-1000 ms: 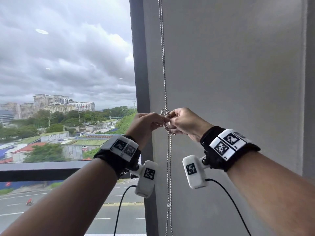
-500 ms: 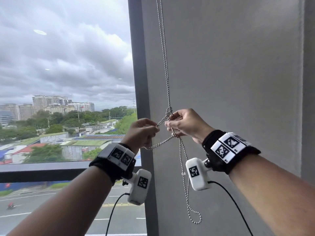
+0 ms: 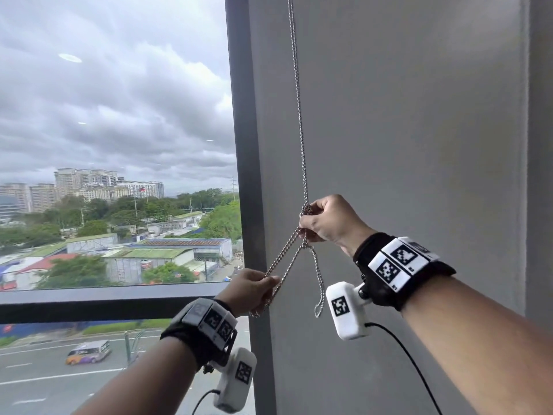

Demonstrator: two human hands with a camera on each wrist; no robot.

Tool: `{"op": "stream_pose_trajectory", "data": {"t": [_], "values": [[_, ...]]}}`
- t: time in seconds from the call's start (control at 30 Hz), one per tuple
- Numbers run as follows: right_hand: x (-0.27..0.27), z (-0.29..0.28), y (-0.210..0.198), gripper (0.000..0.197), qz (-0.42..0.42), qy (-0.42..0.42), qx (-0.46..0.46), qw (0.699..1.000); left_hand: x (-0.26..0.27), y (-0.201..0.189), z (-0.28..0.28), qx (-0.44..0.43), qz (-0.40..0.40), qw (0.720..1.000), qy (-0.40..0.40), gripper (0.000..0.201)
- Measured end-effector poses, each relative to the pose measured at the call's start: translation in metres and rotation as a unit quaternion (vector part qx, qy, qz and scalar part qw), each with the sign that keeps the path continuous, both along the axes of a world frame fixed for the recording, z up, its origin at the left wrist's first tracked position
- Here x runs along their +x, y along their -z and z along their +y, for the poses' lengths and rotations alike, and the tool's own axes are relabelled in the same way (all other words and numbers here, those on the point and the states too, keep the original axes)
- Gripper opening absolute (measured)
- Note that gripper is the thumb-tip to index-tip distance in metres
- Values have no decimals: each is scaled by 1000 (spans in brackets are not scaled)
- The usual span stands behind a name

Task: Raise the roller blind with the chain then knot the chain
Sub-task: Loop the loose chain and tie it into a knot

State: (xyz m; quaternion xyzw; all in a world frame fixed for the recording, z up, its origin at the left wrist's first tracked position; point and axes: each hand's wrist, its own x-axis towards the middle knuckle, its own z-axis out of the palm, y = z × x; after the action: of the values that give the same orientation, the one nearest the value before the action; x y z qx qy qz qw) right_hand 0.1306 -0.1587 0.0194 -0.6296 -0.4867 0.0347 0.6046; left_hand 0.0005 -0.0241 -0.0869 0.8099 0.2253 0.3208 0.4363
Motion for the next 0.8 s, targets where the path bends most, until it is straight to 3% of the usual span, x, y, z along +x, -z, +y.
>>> {"op": "stream_pose_trajectory", "data": {"t": [0.13, 0.23, 0.33, 0.43, 0.63, 0.7, 0.8], "values": [[3, 1, 0, 3, -5, 15, -7, 1000, -4, 11, 15, 37, 74, 996, -26, 40], [1, 2, -1, 1, -25, 27, -21, 999, -4, 7, 18, 33, 75, 996, -23, 39], [6, 3, -2, 16, -55, 46, -38, 997, -1, -2, 15, 3, 3, 1000, -27, 49], [14, 1, -3, 14, -77, 64, -56, 993, -8, -13, 15, -34, -116, 990, -67, 46], [26, -8, -2, 12, -73, 92, -49, 992, -29, -17, 19, -203, -252, 946, 13, 38], [28, -9, -1, 9, -63, 94, -44, 993, -30, -17, 19, -226, -274, 935, 17, 37], [32, -8, 0, 2, -52, 93, -30, 994, -29, -14, 21, -138, -208, 968, -35, 37]]}}
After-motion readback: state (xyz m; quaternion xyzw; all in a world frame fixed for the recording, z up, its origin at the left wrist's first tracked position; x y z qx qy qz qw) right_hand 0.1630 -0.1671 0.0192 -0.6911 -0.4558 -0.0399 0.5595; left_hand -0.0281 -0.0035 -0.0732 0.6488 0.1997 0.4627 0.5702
